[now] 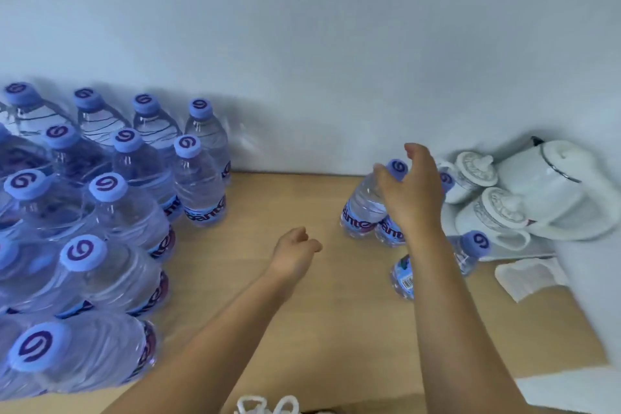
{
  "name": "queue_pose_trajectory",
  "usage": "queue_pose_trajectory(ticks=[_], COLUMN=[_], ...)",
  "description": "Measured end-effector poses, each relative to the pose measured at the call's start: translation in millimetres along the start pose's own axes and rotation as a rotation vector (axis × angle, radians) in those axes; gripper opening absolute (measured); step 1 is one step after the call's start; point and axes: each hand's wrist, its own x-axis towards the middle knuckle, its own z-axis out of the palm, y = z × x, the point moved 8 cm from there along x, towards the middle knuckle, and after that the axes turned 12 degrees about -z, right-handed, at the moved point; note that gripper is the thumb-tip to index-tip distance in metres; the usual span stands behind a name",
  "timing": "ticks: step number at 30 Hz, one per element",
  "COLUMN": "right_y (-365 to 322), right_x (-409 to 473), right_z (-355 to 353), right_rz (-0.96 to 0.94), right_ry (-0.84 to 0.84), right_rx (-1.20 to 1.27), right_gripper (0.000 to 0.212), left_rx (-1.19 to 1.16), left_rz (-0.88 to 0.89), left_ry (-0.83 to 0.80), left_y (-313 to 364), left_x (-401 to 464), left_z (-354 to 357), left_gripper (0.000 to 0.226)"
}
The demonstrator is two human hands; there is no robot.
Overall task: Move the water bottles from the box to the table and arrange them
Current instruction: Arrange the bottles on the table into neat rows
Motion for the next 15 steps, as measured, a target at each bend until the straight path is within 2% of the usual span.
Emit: queue_pose_trajectory(ticks=[2, 5, 9, 13, 14, 15], right_y=[19.7, 25.0, 14.6, -28.5, -43.9, -60.5], right_x=[-0.4, 0.0, -4.3, -8.7, -11.1, -14.2], right_z=[18.5, 22.6, 19.8, 11.0, 9.5, 8.5], right_rz=[0.069, 0.045, -0.027, -0.111, -0.132, -0.15], right_ry=[-0.11, -0.037, -0.099, -0.242, -0.29, -0.32], right_rx=[0.057, 0.114, 0.115, 0.382, 0.481, 0.614], right_gripper=[0.05, 0.036, 0.031, 0.029, 0.028, 0.028], left_rx=[0.049, 0.102, 0.193, 0.172, 0.149, 0.129], left_rz=[-0.015, -0.027, 0.085, 0.212, 0.227, 0.26], left_ry=[-0.042, -0.071, -0.074, -0.117, -0.17, -0.223], left_y=[-6.1, -14.2, -7.8, 5.5, 7.9, 10.7], left_x=[-4.8, -10.3, -15.2, -26.0, -30.6, -36.0], left_z=[15.4, 23.7, 10.2, -7.2, -8.3, -10.0], left_gripper=[0.032, 0.053, 0.061, 0.089, 0.092, 0.083])
